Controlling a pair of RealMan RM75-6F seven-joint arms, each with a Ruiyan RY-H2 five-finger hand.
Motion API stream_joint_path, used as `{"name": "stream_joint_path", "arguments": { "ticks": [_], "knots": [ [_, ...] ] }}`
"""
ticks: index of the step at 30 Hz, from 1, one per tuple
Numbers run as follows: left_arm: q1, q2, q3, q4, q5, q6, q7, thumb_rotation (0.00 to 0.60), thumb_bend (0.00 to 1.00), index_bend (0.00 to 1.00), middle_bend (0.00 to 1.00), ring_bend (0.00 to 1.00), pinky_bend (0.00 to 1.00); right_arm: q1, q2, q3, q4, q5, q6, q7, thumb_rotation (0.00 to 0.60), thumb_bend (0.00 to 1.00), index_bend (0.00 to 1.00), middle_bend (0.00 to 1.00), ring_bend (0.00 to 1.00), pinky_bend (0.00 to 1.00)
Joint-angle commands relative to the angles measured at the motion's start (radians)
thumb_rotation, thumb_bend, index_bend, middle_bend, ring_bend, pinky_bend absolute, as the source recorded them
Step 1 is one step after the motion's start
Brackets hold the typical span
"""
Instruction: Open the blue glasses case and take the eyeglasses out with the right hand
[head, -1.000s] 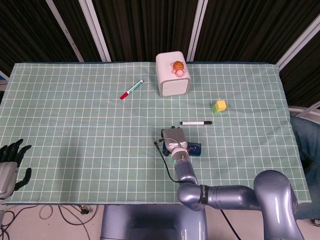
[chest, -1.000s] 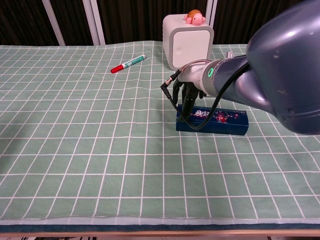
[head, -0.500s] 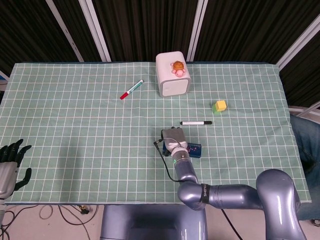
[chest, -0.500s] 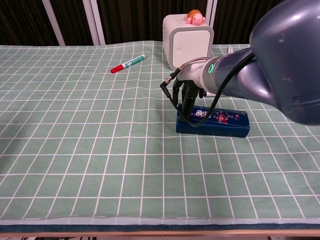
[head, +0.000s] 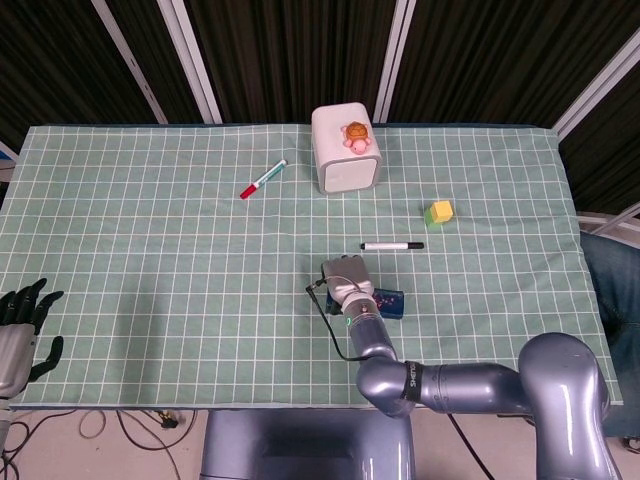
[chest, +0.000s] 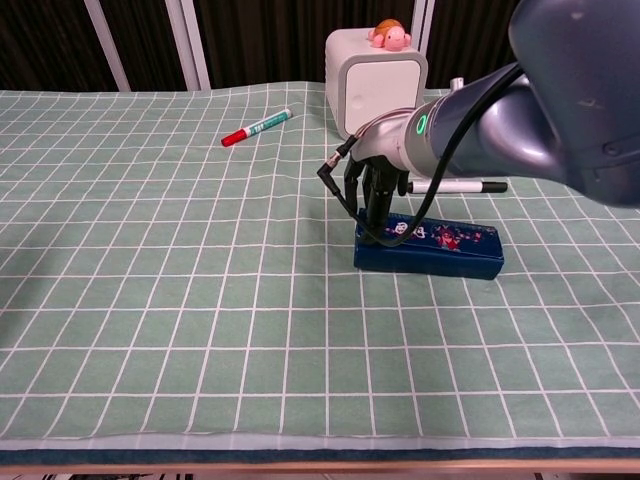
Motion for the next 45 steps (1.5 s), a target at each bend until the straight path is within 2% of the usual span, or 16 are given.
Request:
{"name": "stream_joint_path", "arguments": {
  "ticks": [1, 11, 19, 24, 41, 45],
  "knots": [
    [0.0, 0.0, 0.0, 0.0, 0.0, 0.001, 0.0, 0.6, 0.46, 0.15, 0.0, 0.0, 0.05, 0.006, 0.012, 0.0, -0.007, 0.012, -0.011, -0.008, 0.6, 0.67, 0.4, 0.45, 0.23, 0.24],
    [0.001, 0.0, 0.0, 0.0, 0.0, 0.001, -0.001, 0.6, 0.46, 0.15, 0.0, 0.0, 0.05, 0.039, 0.058, -0.035, -0.027, 0.049, -0.058, -0.054, 0.6, 0.68, 0.4, 0.46, 0.24, 0.24],
    [0.0, 0.001, 0.001, -0.001, -0.001, -0.001, 0.0, 0.6, 0.46, 0.15, 0.0, 0.0, 0.05, 0.044, 0.078, -0.053, -0.035, 0.028, -0.088, -0.023, 0.6, 0.78, 0.41, 0.46, 0.24, 0.24],
    [0.0, 0.001, 0.001, -0.002, -0.001, -0.002, -0.001, 0.6, 0.46, 0.15, 0.0, 0.0, 0.05, 0.053, 0.083, -0.069, -0.04, 0.013, -0.096, -0.01, 0.6, 0.8, 0.41, 0.46, 0.25, 0.24],
    [0.0, 0.002, 0.002, -0.002, -0.002, -0.003, -0.001, 0.6, 0.46, 0.15, 0.0, 0.0, 0.05, 0.039, 0.05, -0.133, -0.018, -0.193, -0.062, 0.085, 0.6, 0.89, 0.41, 0.46, 0.27, 0.24],
    [0.0, 0.002, 0.002, -0.002, -0.002, -0.003, -0.001, 0.6, 0.46, 0.15, 0.0, 0.0, 0.05, 0.034, 0.048, -0.138, -0.015, -0.209, -0.063, 0.104, 0.6, 0.9, 0.41, 0.46, 0.27, 0.24]
  ]
}}
